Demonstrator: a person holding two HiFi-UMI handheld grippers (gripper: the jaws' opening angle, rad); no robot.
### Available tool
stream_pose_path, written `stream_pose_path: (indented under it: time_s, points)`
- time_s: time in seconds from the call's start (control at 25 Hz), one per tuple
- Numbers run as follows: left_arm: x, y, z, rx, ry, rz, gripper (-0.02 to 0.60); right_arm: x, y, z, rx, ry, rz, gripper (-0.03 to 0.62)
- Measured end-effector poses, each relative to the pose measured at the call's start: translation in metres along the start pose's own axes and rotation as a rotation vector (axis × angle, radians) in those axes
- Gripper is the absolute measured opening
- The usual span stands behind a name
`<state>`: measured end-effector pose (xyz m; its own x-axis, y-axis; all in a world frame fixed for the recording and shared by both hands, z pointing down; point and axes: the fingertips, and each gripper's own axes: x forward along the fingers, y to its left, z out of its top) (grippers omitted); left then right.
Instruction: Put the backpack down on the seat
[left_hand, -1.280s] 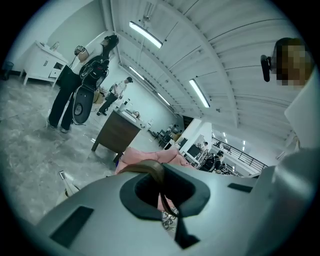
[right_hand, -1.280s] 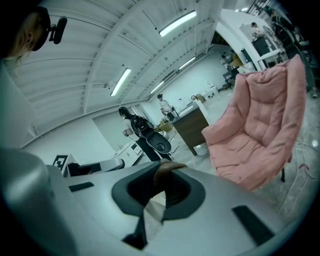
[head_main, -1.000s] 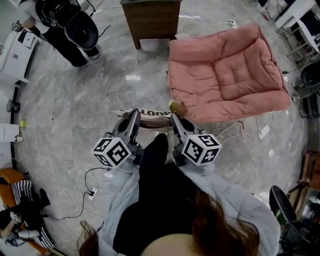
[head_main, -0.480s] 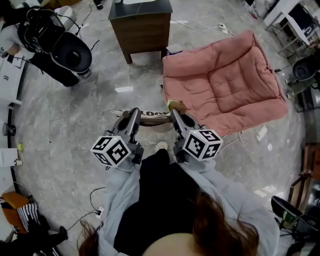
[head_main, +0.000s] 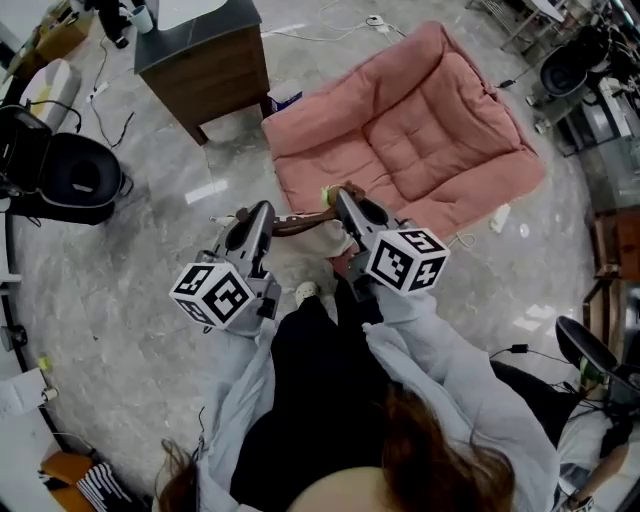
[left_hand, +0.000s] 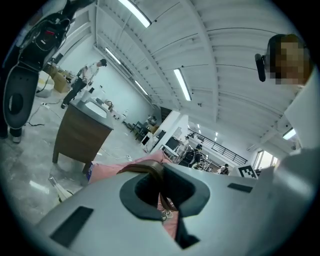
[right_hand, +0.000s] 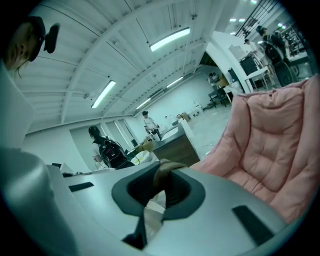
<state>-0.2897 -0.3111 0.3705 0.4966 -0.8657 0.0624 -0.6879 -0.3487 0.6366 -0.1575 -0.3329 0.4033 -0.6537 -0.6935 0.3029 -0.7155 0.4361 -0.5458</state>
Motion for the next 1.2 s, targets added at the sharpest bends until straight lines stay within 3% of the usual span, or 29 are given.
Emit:
stream_pose_path:
  time_s: [0.16,0.44,0.72,0.84,1.04,1.2]
  points:
    - [0.052,-0.02,-0.005,0.004,0.02,-0.038,0.014,-0.005,-0.043,0.032,0.011,-0.011,-0.016,0.025]
    - [0.14,-0.037,-0.015,0.003,0.048,-0.033,0.014,0.005,-0.115,0.086,0.022,-0.001,-0.005,0.025]
    - [0.228,-0.04,-0.029,-0.022,0.05,0.01,0.014,0.025,-0.189,0.137,0.04,0.035,0.018,0.025]
    - [0.253,-0.044,-0.033,-0.013,0.034,0.025,0.014,0.028,-0.209,0.154,-0.004,0.024,0.032,0.025]
    - [0.252,-0.036,-0.066,-0.048,0.066,0.046,0.014,0.023,-0.224,0.132,-0.049,0.071,0.061,0.025]
    - [0.235,-0.024,-0.131,-0.134,0.172,0.094,0.014,-0.001,-0.25,0.074,0.092,0.142,0.011,0.025]
